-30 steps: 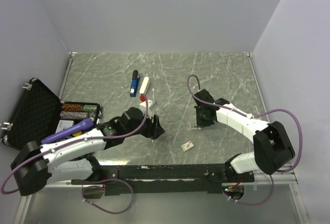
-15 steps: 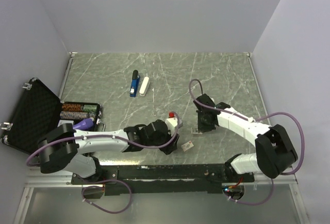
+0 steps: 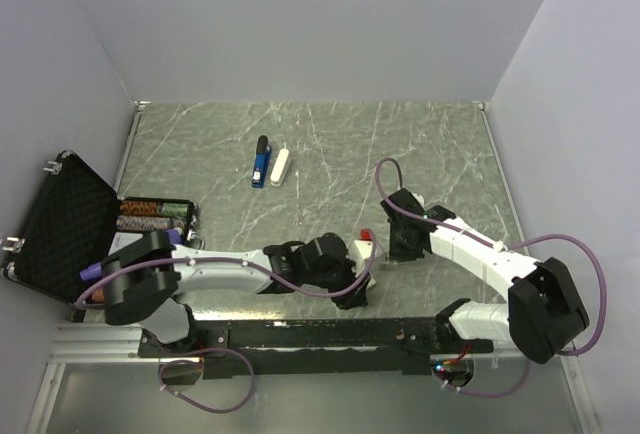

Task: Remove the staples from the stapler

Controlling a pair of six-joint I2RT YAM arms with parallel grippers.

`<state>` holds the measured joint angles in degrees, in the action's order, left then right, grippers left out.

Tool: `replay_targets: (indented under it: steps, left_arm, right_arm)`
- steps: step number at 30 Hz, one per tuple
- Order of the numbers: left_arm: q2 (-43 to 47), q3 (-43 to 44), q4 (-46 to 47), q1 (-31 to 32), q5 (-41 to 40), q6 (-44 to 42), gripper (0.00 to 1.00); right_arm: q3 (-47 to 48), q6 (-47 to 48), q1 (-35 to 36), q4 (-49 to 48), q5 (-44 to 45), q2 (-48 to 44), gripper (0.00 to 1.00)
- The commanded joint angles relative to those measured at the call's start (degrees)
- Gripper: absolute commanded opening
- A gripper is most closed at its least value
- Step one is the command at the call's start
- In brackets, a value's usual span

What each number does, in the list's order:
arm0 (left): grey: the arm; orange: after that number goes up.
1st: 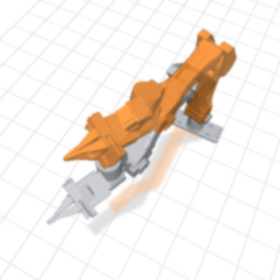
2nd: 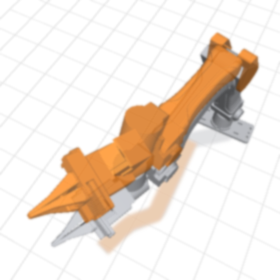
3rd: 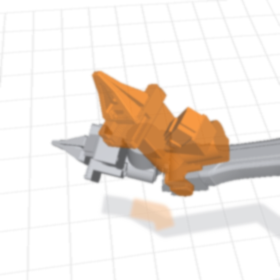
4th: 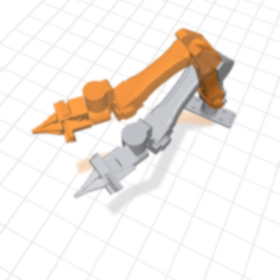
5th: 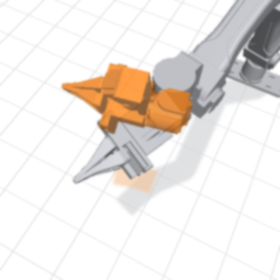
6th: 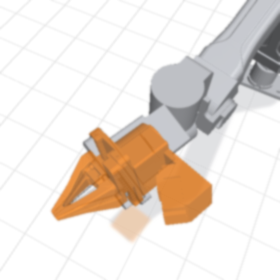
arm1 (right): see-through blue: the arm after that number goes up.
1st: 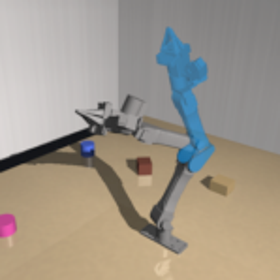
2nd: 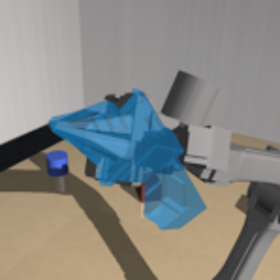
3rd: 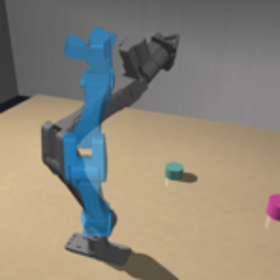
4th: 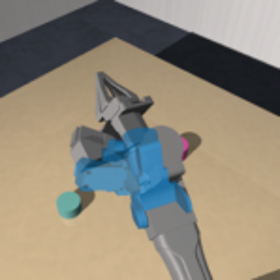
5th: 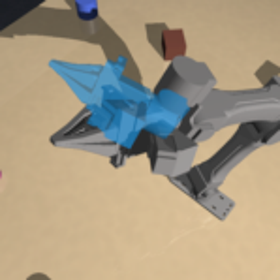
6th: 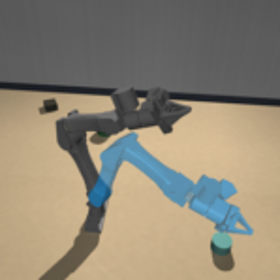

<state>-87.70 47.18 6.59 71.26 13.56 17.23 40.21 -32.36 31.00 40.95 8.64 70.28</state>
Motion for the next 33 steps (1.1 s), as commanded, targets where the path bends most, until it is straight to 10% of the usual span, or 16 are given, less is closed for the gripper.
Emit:
replay_targets:
  steps: [1,10,33]
  left_arm:
    - [-5.01,5.37,3.79,0.37,8.58,-1.59,0.38]
    - [-14.78,10.57,4.31,0.37,10.00,-1.06,0.14]
    - [-20.85,3.81,14.94,-3.59,-6.26,1.75,0.03]
  right_arm:
    - [-0.04,-1.22,0.46,1.15,1.55,-1.46,0.00]
    - [-0.65,-1.30,0.46,0.45,1.29,-1.73,0.00]
    - [-1.89,-2.45,0.46,0.89,1.73,-1.82,0.00]
